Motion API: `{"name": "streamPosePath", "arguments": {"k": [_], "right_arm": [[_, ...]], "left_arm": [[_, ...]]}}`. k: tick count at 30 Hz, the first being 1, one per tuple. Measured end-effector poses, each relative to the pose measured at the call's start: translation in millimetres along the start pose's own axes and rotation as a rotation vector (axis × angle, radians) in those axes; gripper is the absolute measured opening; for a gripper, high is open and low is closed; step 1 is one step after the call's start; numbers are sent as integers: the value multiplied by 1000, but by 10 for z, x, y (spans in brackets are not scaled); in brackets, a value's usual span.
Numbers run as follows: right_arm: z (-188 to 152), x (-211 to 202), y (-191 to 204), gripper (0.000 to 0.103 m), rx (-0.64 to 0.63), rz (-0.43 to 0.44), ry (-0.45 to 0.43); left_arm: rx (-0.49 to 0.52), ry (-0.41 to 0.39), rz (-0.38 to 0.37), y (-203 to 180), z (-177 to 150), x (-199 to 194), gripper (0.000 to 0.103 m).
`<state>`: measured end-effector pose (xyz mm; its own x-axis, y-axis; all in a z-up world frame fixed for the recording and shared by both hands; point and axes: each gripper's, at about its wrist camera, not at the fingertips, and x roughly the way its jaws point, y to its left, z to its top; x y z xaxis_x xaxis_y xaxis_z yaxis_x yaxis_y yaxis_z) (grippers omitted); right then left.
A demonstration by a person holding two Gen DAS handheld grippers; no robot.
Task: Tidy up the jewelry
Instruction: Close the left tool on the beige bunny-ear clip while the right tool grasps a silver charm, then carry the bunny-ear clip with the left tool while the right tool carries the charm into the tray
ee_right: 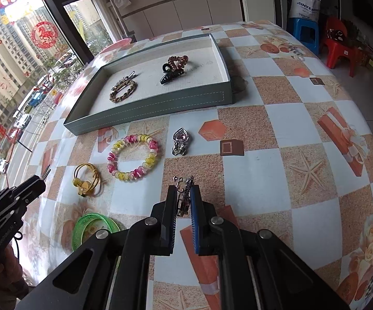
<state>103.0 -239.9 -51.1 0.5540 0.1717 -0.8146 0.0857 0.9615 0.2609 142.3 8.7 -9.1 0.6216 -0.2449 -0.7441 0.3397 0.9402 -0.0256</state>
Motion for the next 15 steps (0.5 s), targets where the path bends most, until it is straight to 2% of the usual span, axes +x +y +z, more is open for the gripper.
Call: {"name": "streamPosePath", "arguments": {"k": [5, 15], "right_arm": [[69, -136, -13, 11, 13, 30, -14], [418, -328, 26, 11, 12, 91, -42]], "left_arm": [[-7, -29, -18, -27, 123, -105, 32], [-26, -69, -37, -35, 446, -171, 32]]}}
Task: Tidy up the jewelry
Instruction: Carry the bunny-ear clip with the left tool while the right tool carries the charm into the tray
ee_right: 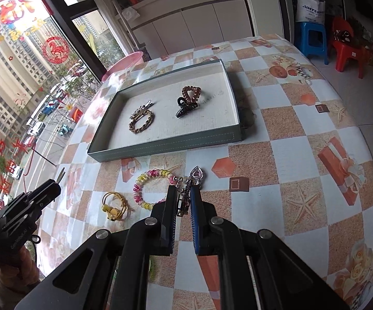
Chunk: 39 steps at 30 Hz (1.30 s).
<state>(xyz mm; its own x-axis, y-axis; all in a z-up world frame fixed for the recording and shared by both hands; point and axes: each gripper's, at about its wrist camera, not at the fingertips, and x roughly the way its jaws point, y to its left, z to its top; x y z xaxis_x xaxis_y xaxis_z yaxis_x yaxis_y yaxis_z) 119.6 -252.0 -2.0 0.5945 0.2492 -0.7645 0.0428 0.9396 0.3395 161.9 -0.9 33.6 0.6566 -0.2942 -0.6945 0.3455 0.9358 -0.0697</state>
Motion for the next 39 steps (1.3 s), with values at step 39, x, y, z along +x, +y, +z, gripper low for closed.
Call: {"name": "streamPosePath", "arguments": {"k": [39], "right_arm": [[1250, 1304, -229, 11, -59, -78, 64]], "left_arm": [[-22, 119, 142, 37, 895, 1783, 32]]}}
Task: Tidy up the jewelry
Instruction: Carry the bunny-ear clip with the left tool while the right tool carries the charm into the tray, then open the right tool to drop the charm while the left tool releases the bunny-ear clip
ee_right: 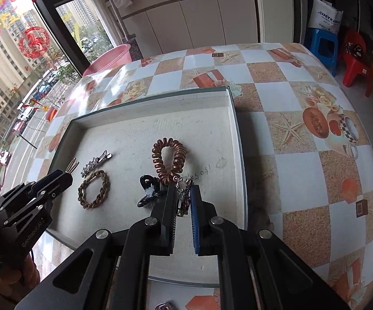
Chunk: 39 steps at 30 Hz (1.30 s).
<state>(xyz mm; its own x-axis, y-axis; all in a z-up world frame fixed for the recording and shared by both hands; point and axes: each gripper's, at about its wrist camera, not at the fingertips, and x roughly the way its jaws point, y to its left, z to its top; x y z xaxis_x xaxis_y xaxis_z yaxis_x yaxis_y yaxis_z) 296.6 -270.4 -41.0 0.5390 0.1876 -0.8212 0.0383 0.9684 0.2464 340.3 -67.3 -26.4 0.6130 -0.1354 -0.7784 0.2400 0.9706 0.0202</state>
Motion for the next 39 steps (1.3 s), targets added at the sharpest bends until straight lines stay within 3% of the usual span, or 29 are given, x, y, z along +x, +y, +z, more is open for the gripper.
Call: {"name": "streamPosePath", "arguments": {"k": [11, 18, 21, 23, 39], "right_arm": [[-110, 173, -15, 11, -37, -25, 9], [-123, 162, -7, 13, -46, -21, 7], [-120, 151, 10, 29, -46, 0, 3], [-114, 126, 41, 52, -51, 0, -7], [-30, -322, -18, 52, 54, 86, -117]], "left_arm": [[53, 39, 55, -83, -97, 201, 32], [89, 24, 81, -129, -112, 172, 33], [69, 27, 69, -99, -95, 160, 33], [62, 36, 71, -90, -88, 164, 33], [-9, -1, 10, -48, 46, 39, 33]]}}
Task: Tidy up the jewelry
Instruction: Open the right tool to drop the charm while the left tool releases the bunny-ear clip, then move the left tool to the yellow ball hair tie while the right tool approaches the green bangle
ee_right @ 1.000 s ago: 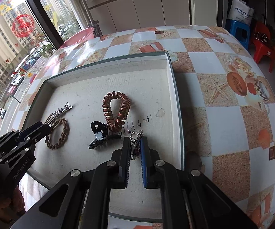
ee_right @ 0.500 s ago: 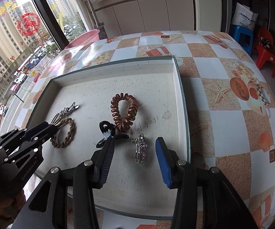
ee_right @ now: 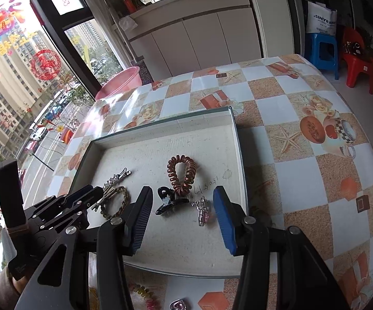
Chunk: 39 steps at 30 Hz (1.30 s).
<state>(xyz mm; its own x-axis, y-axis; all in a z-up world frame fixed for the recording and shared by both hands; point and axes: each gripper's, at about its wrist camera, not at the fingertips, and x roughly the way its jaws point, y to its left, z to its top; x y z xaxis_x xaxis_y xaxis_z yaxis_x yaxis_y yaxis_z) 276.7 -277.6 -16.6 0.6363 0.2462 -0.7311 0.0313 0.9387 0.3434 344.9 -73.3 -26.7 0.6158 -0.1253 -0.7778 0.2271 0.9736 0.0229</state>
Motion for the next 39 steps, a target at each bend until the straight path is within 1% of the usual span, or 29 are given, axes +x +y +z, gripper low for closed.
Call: {"name": "streamPosePath", "arguments": {"k": [1, 3, 4, 10, 12, 13, 14, 16, 17, 18, 19, 23, 26, 30, 39], "right_arm": [[3, -9, -24, 52, 7, -5, 1], [-10, -17, -48, 52, 16, -20, 11], [-12, -9, -55, 52, 18, -30, 19], [-56, -10, -4, 63, -9, -83, 43], [-78, -22, 8, 72, -10, -76, 56], [-92, -33, 19, 85, -12, -76, 59], [-107, -51, 30, 89, -12, -76, 57], [-136, -90, 46, 89, -10, -71, 52], [-154, -109, 52, 93, -7, -63, 53], [-176, -131, 60, 100, -3, -56, 52], [-197, -158, 73, 103, -4, -50, 41], [-294, -298, 144, 103, -20, -44, 6], [-367, -397, 188, 103, -25, -40, -1], [-456, -536, 231, 103, -23, -19, 12], [-683, -809, 344, 103, -29, -7, 42]], "left_arm": [[-1, -5, -1, -2, 11, -15, 53], [-15, -30, 18, 9, 25, -72, 103], [-18, -65, 28, 13, 17, -131, 103], [-3, -65, 42, 2, 29, -231, 103], [-1, -63, 46, 10, 6, -278, 103], [1, -63, 50, 13, -9, -300, 103], [2, -63, 51, 20, -26, -330, 103], [1, -61, 52, 41, -65, -389, 103], [-2, -60, 51, 54, -90, -423, 103], [-4, -59, 49, 65, -114, -456, 103], [-7, -57, 44, 76, -140, -492, 103], [-16, -61, 38, 109, -256, -650, 103], [-17, -68, 30, 112, -340, -776, 103], [-3, -73, 31, 98, -479, -942, 103], [19, -76, 38, 117, -796, -1224, 103]]}}
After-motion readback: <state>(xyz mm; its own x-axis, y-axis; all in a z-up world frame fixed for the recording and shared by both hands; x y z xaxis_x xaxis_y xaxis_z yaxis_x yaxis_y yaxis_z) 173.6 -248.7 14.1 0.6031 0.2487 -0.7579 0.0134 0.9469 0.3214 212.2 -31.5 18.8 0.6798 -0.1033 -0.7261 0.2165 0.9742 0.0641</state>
